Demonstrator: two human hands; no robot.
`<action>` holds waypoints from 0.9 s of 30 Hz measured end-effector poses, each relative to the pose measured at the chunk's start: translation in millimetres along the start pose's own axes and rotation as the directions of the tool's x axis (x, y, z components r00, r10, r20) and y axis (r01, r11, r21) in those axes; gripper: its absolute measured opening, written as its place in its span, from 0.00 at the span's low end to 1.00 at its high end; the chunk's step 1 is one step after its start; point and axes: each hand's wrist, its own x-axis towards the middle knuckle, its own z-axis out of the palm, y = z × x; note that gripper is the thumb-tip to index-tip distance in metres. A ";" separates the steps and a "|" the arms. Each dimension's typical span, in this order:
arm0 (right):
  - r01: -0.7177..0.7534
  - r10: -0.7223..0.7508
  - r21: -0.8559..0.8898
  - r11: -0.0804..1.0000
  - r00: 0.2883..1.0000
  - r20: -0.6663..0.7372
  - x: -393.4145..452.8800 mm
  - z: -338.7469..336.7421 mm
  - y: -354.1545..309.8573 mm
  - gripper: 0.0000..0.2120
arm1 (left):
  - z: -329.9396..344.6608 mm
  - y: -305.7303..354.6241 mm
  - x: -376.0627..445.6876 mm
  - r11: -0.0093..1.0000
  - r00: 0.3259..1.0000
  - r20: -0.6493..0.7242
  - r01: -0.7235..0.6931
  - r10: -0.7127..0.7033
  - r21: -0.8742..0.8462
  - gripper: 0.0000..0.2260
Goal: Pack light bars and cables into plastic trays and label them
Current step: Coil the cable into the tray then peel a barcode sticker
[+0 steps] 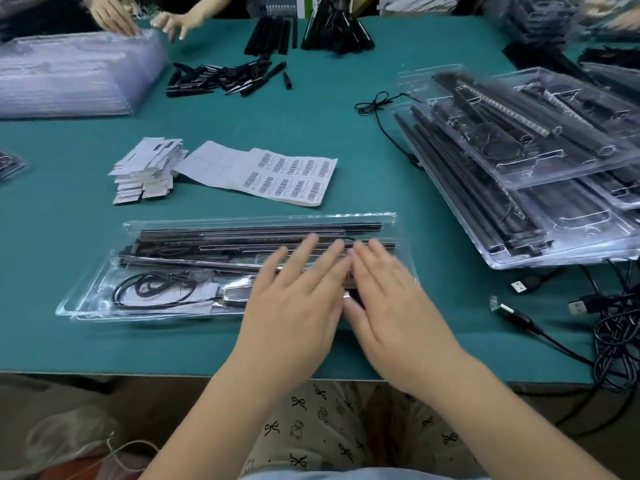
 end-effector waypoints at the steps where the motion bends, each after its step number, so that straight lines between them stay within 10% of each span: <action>1: 0.012 -0.005 -0.072 0.997 0.996 0.094 -4.3 3.8 -0.6 0.35 | -0.4 1.5 -2.7 0.999 0.995 0.095 -0.040 0.037 0.031 0.22; 5: 0.068 -0.033 -0.188 0.980 0.982 0.185 -6.9 4.3 6.3 0.37 | 0.6 -3.4 -7.8 0.992 0.939 0.340 -0.094 0.060 0.084 0.30; 15: 0.020 0.011 -0.193 0.981 0.987 0.159 -15.1 -4.0 35.7 0.33 | -6.6 -26.8 -17.9 0.989 0.908 0.409 -0.132 0.097 0.059 0.29; 18: -0.069 0.075 -0.045 0.997 0.983 0.169 -20.9 -4.5 41.4 0.32 | -12.4 -40.5 -22.2 0.996 0.933 0.351 -0.065 0.082 -0.059 0.29; 21: -0.248 0.229 0.158 0.956 0.965 0.127 -19.8 -5.0 39.3 0.37 | -26.4 -70.5 -32.9 0.968 0.991 0.004 0.135 -0.137 -0.211 0.21; 23: -0.374 0.364 0.166 0.912 0.927 0.091 -13.4 -5.1 39.6 0.38 | -30.2 -110.7 -42.3 0.875 0.876 -0.016 0.480 -0.482 -0.060 0.23; 25: -0.439 0.435 0.116 0.891 0.898 0.062 -4.7 -4.0 40.3 0.37 | -32.2 -147.8 -52.8 0.621 0.609 0.121 0.772 -0.784 0.138 0.33; 27: -0.447 0.445 0.131 0.885 0.894 0.044 2.9 -2.6 41.1 0.34 | -30.7 -171.3 -60.2 0.456 0.450 0.173 0.890 -0.876 -0.007 0.39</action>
